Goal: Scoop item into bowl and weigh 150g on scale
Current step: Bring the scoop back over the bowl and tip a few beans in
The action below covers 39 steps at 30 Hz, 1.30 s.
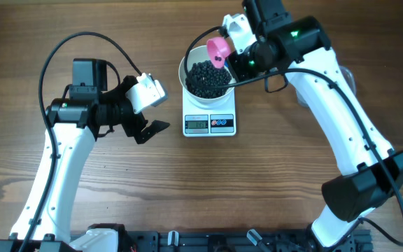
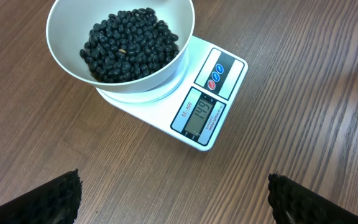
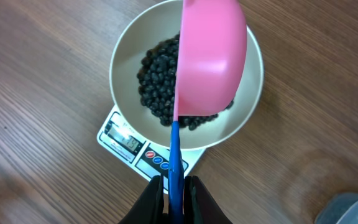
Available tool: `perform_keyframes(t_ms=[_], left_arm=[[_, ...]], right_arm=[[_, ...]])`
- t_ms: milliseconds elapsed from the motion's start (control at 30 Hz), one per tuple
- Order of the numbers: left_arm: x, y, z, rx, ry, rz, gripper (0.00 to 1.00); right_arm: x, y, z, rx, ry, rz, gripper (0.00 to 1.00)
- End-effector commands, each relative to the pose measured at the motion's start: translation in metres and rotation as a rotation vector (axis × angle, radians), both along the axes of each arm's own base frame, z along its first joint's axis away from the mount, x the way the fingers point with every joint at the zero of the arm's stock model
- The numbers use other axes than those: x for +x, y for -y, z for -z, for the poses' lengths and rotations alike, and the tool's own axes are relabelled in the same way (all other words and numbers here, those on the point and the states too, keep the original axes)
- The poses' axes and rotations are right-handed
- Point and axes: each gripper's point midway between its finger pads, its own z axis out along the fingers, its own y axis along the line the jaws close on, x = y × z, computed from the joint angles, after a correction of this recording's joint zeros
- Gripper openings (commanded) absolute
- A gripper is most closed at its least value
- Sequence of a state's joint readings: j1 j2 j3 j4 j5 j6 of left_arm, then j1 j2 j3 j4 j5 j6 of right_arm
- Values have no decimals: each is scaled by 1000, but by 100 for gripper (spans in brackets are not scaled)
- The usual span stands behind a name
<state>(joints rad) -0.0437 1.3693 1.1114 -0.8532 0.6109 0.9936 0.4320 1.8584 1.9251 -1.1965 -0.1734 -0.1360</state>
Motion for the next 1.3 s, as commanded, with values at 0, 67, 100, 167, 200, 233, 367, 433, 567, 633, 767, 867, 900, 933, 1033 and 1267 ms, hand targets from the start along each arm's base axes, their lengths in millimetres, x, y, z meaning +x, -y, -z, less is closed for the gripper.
perform_keyframes(t_ms=[0,67,100,167,200,233,367,433,567,633,767,867,900,933,1033,1267], left_arm=[[0,-1,2,3,4,12,100],[0,-1,2,3,4,12,100],[0,-1,2,3,4,12,100],[0,-1,2,3,4,12,100],[0,-1,2,3,4,12,100],[0,-1,2,3,4,12,100],[0,-1,2,3,4,12,100],[0,-1,2,3,4,12,100],[0,-1,2,3,4,12,100],[0,-1,2,3,3,12,100],[0,-1,2,3,4,12,100],[0,-1,2,3,4,12,100],[0,-1,2,3,4,12,100],[0,-1,2,3,4,12,100],[0,-1,2,3,4,12,100],[0,-1,2,3,4,12,100]], right_arm=[[0,-7,-26,36,74,-38,4],[-1,-6,-25,26,77,-56,4],[-1,-5,-25,20,78,-53,4],[3,6,-22,-35,90,-25,4],[5,11,-21,-62,99,-10,4],[6,9,-22,-57,107,-14,4],[2,-2,-23,-44,116,-83,4],[3,-1,-24,-44,120,-79,4],[3,1,-23,-51,119,-78,4],[3,-2,-24,-40,121,-83,4],[2,-3,-23,-58,127,-102,4],[3,3,-22,-91,134,-86,4],[2,-1,-23,-71,130,-101,4],[1,0,-22,-76,129,-105,4],[4,4,-22,-103,141,-91,4],[5,6,-22,-110,146,-99,4]])
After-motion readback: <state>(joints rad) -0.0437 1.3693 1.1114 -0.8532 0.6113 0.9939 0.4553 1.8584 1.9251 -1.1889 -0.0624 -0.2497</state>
